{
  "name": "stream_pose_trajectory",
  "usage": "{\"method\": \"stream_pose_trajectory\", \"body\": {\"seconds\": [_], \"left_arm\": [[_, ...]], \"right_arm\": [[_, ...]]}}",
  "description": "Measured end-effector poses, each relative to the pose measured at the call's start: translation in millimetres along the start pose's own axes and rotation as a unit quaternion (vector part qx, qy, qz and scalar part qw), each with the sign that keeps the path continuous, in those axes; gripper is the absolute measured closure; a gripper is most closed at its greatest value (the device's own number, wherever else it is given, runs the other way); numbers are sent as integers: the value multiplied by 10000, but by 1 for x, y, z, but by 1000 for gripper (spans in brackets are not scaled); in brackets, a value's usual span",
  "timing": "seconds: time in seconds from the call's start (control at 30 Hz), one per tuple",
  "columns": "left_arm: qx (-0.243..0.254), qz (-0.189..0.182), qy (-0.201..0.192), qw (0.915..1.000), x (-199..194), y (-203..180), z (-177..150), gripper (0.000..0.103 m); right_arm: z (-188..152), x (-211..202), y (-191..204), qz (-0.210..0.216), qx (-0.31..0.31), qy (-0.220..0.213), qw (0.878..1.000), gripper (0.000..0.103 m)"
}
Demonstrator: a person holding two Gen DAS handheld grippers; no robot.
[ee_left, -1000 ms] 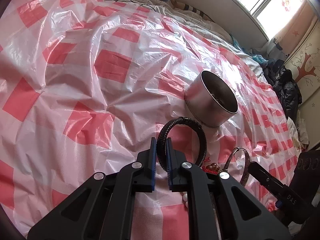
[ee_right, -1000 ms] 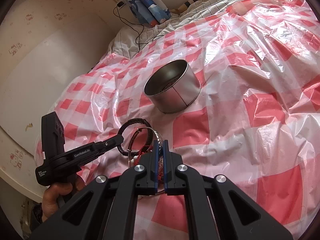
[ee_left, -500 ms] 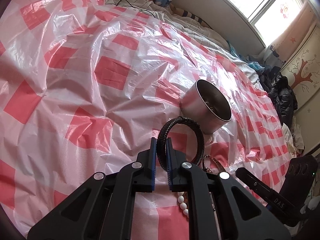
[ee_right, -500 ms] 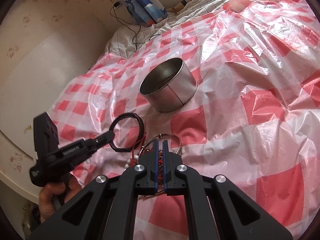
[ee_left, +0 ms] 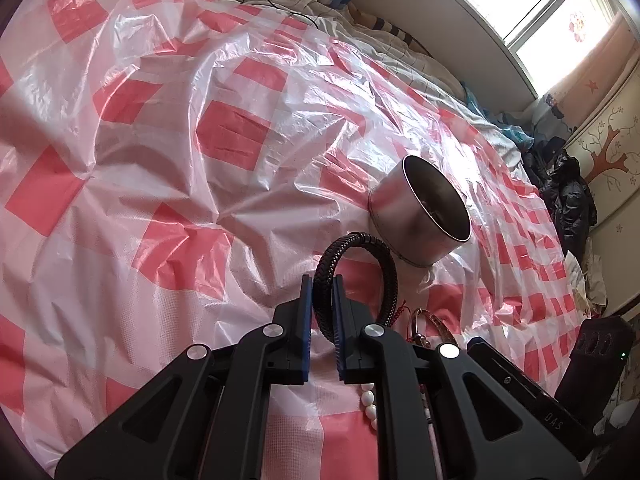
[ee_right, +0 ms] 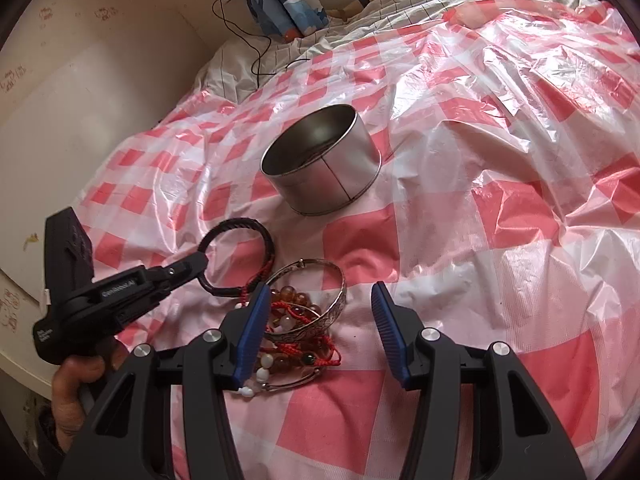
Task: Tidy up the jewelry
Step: 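Grasp a silver bangle with the right gripper while the left gripper holds the black bracelet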
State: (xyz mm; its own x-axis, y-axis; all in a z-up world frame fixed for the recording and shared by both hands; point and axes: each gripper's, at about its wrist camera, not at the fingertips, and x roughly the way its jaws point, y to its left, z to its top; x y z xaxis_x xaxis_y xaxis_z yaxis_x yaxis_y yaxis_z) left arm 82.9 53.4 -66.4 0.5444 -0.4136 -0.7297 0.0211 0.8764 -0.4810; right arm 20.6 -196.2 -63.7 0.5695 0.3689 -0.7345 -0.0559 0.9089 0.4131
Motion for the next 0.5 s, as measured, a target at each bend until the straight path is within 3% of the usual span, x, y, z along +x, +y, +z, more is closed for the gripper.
{"method": "stream_pose_trajectory", "body": {"seconds": [0.1,0.23,0.33,0.5], "left_arm": [[10,52,28,10000,2,1,-1,94],[-113,174,233,9995,12,8,-4,94],[-78,238,447,9987,22,8,-7,94],[125,300,413,9986,22,1,-10,94]], "right_arm": [[0,14,0,0,27,186,9998,54],[0,21,6,-244,-185,212,9993,75],[1,17,3,-215,-137,169,9995,96],[2,10,-8,244,287,107,9992,97]]}}
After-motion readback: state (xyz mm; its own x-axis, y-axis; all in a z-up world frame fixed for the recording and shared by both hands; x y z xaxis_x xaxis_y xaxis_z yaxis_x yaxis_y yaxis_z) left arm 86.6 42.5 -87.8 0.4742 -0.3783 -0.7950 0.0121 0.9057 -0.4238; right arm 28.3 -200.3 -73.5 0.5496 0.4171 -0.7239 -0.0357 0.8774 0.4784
